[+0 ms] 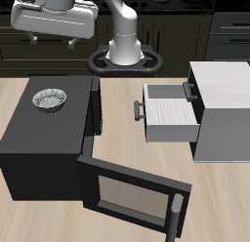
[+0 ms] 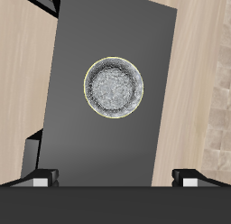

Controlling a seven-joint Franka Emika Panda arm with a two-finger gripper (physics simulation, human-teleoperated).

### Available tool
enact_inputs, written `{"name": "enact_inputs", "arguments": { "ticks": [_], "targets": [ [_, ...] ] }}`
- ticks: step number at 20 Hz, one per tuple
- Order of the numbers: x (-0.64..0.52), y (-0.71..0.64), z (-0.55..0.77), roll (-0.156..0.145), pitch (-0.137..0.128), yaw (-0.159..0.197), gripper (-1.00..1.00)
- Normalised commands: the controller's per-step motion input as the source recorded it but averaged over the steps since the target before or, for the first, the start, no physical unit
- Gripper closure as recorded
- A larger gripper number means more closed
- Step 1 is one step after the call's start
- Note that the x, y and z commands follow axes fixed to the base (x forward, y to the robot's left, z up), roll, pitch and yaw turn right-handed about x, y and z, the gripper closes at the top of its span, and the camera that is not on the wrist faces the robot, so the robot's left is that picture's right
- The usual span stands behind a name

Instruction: Close the top drawer of the white cabinet and place the bowl in the middle drawer

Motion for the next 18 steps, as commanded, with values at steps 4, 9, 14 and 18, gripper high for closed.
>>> {"name": "enact_inputs", "arguments": {
  "ticks": [4, 9, 14, 18],
  "targets": [
    [0.14, -0.12, 0.09, 0.019, -0.002, -0.013, -1.00],
    [0.04, -0.24, 0.10, -0.068, -0.058, 0.003, -1.00],
    [0.02, -0.15, -0.01, 0.001, -0.026, -0.050, -1.00],
    [0.09, -0.20, 0.01, -0.030, -0.007, -0.016, -1.00]
  ]
}}
